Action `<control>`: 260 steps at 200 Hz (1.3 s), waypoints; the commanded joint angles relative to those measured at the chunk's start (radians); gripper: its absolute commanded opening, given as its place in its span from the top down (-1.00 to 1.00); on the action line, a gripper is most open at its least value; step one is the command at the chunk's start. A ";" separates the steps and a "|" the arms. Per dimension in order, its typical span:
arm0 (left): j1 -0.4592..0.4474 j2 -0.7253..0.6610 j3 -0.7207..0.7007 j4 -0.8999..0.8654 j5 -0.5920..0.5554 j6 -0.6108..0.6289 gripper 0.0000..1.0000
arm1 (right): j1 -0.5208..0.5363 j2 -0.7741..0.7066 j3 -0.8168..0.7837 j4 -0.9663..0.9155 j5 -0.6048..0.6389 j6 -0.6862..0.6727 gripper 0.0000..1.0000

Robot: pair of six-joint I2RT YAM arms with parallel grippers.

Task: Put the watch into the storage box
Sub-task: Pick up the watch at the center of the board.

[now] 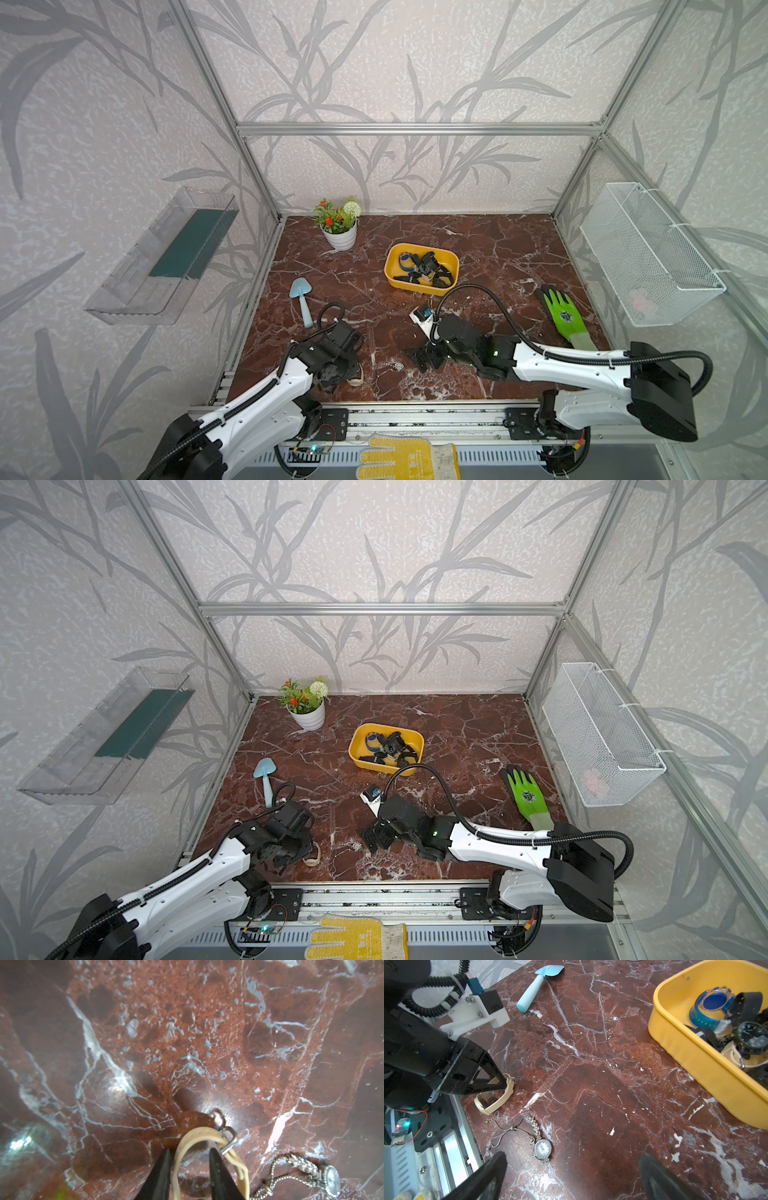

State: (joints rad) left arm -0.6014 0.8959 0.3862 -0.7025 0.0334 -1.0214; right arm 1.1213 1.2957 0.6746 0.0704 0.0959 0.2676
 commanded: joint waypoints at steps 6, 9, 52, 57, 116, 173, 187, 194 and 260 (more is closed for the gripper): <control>-0.004 0.042 -0.015 0.041 0.020 -0.004 0.47 | 0.008 0.001 0.025 0.016 0.015 -0.001 -0.99; -0.004 0.046 -0.015 0.044 0.021 -0.003 0.48 | 0.007 0.001 0.025 0.014 0.015 -0.001 -0.99; -0.005 0.065 0.009 0.042 0.012 0.009 0.60 | 0.009 -0.009 0.017 0.009 0.035 0.010 -0.98; -0.005 0.066 0.013 0.042 0.010 0.009 0.61 | 0.009 -0.009 0.015 0.009 0.036 0.012 -0.98; -0.005 0.120 0.046 0.063 0.016 0.039 0.76 | 0.008 -0.017 0.013 0.000 0.048 0.013 -0.99; -0.005 0.147 0.113 0.053 0.003 0.078 0.97 | 0.008 -0.021 0.008 -0.004 0.058 0.024 -0.99; -0.005 0.154 0.159 0.028 -0.013 0.100 0.98 | 0.008 -0.027 0.004 -0.006 0.063 0.025 -0.98; -0.005 0.159 0.189 0.011 -0.026 0.115 0.98 | 0.007 -0.030 0.001 -0.007 0.066 0.027 -0.99; -0.002 0.291 0.485 -0.051 -0.070 0.291 0.98 | -0.017 -0.089 -0.035 -0.026 0.120 0.069 -0.98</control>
State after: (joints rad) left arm -0.6014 1.1370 0.7921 -0.7101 -0.0044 -0.8154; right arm 1.1168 1.2385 0.6609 0.0681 0.1780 0.3073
